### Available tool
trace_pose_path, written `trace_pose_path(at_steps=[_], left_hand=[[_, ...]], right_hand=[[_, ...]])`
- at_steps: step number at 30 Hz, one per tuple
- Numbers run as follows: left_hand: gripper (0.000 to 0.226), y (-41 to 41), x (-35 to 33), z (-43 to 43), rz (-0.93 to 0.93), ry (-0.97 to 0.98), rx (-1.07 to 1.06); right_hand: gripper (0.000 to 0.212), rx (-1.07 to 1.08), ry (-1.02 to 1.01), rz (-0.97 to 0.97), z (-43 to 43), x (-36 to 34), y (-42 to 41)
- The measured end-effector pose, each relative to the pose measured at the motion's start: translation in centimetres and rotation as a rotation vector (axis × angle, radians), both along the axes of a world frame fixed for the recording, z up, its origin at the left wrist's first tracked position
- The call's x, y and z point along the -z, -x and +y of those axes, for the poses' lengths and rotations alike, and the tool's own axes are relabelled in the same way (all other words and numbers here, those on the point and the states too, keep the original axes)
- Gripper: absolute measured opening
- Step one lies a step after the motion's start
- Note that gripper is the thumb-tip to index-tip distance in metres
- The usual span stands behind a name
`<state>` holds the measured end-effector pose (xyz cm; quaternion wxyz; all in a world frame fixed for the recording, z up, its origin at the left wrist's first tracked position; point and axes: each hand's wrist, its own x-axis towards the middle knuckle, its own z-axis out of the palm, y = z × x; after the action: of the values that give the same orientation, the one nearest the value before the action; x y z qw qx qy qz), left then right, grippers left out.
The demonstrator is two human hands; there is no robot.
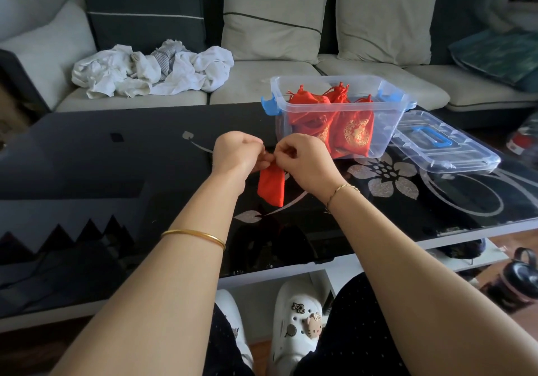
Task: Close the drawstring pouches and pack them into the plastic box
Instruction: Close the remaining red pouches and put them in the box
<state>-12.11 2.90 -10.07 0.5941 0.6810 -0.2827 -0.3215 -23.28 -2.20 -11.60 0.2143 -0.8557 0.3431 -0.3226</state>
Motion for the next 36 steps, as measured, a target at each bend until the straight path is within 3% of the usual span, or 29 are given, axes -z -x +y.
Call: trace_pose_path(at_steps=[4,9,14,18,28,36], left_hand=[[0.026,0.5,-0.1,-0.2,-0.094,0.035,-0.034],[0.021,-0.6,-0.1,0.1,-0.45,0.054,-0.05],[0.013,0.2,0.3,0.3,-0.808,0.054,0.087],[0.009,0.3,0.9,0.0,-0.936,0.039,0.068],[0.004,0.6,1.0,-0.1,-0.9,0.016,0.152],[0.01,0.5,0.4,-0.2,-0.95,-0.093,0.168]], right_hand=[[0.021,0.066,-0.388,-0.198,-0.1,0.4,-0.4],[0.028,0.095,-0.749,-0.459,-0.6,1.0,-0.3],[0.028,0.085,-0.894,-0.559,-0.7,0.7,0.2],[0.025,0.046,-0.984,-0.63,-0.5,0.3,0.3],[0.018,-0.042,-0.989,-0.522,-0.7,-0.1,1.1],[0.024,0.2,-0.57,-0.338,-2.6,1.0,2.6]])
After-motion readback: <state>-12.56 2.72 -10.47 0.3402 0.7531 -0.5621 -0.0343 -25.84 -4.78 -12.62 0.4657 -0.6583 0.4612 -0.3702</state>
